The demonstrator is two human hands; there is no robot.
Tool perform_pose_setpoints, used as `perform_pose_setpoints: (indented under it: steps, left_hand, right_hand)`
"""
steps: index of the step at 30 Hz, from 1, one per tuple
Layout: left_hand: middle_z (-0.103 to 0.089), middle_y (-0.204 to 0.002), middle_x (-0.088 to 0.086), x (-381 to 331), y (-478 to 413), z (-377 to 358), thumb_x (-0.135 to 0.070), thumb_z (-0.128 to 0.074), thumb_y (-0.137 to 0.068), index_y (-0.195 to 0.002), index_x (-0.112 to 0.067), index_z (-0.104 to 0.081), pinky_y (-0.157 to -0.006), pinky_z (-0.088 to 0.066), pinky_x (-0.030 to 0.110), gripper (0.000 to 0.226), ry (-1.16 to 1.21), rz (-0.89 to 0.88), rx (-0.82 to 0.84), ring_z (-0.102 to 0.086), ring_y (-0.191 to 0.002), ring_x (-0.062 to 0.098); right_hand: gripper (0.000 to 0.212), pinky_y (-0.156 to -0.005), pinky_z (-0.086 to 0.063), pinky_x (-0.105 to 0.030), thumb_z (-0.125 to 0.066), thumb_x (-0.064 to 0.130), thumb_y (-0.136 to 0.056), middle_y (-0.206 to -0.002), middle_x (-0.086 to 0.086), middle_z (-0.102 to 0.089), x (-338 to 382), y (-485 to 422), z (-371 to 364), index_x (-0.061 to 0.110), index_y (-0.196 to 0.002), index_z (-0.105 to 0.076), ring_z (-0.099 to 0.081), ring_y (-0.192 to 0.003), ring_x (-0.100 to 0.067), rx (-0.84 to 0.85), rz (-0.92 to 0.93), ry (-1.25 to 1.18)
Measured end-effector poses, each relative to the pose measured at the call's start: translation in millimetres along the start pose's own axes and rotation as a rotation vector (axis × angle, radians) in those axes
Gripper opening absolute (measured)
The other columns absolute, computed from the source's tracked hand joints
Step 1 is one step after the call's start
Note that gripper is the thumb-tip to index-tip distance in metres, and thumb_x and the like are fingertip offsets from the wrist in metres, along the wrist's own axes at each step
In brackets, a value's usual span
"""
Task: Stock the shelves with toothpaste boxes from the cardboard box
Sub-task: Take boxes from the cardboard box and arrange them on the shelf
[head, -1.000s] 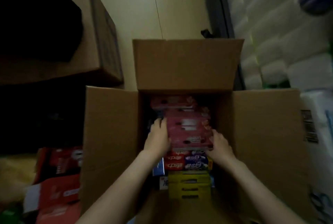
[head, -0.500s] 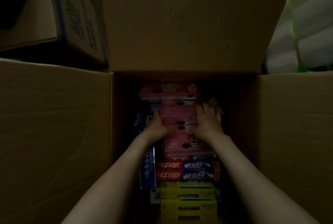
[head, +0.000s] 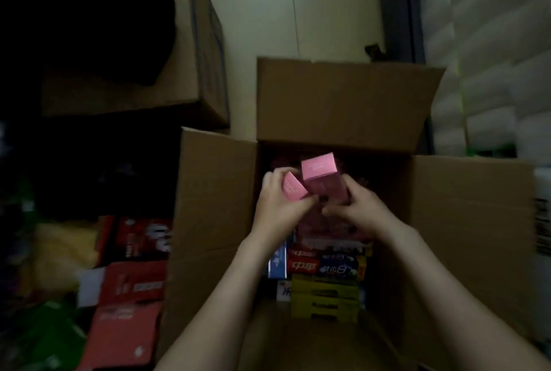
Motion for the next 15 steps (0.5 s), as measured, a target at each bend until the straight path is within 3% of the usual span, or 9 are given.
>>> perform_pose_setpoints:
  steps: [5, 10, 12, 14, 15]
  left_hand:
    - [-0.054, -0.109, -0.006, -119, 92, 116, -0.024, -0.082, -0.07, -0.108, -0.031, -0.05, -0.077, -0.049, 0.016, 0.05, 0.186, -0.068, -0.093, -0.056, -0.096, 0.002]
    - [-0.052, -0.107, 0.008, -216, 204, 240, -0.004, -0.075, -0.074, -0.113, -0.015, -0.034, -0.068, -0.053, 0.027, 0.058, 0.761, -0.088, -0.275, -0.06, -0.086, 0.016]
    - [-0.053, -0.106, 0.015, -242, 241, 285, -0.009, -0.074, -0.068, -0.118, -0.001, -0.037, -0.067, -0.053, 0.03, 0.063, 0.974, -0.103, -0.363, -0.06, -0.085, 0.022]
    - [-0.055, -0.109, 0.028, -263, 276, 328, -0.022, -0.071, -0.06, -0.123, 0.012, -0.044, -0.076, -0.052, 0.038, 0.077, 1.14, -0.154, -0.435, -0.059, -0.091, 0.032]
    - [-0.057, -0.109, 0.031, -272, 294, 349, -0.025, -0.069, -0.062, -0.12, 0.013, -0.05, -0.079, -0.052, 0.041, 0.072, 1.188, -0.19, -0.469, -0.06, -0.09, 0.034]
  right_hand:
    - [0.045, -0.087, -0.053, -0.047, -0.081, 0.044, -0.064, -0.1, 0.006, -0.069, 149, 120, 24, 0.042, -0.101, -0.057, -0.067, -0.094, -0.014, 0.107, 0.127, -0.119]
    - [0.059, -0.087, -0.055, -0.046, -0.079, 0.016, -0.076, -0.114, -0.009, -0.067, 320, 243, 31, 0.02, -0.127, -0.051, -0.068, -0.099, -0.026, 0.385, 0.247, -0.111]
    - [0.056, -0.087, -0.054, -0.045, -0.076, 0.014, -0.076, -0.114, -0.013, -0.067, 377, 284, 17, 0.015, -0.126, -0.052, -0.067, -0.099, -0.031, 0.482, 0.309, -0.104]
    - [0.046, -0.077, -0.057, -0.037, -0.071, 0.015, -0.075, -0.104, -0.012, -0.071, 427, 321, -4, 0.009, -0.118, -0.056, -0.069, -0.087, -0.026, 0.567, 0.366, -0.11]
    - [0.045, -0.073, -0.057, -0.035, -0.072, 0.018, -0.073, -0.1, -0.011, -0.071, 451, 339, -17, 0.008, -0.114, -0.057, -0.07, -0.081, -0.023, 0.612, 0.38, -0.111]
Point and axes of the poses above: each hand's wrist, its own y-axis away from the middle knuckle, its own z-axis out of the back of the hand, x = y × z, the point moved 3 cm from there along -y, towards the middle knuckle
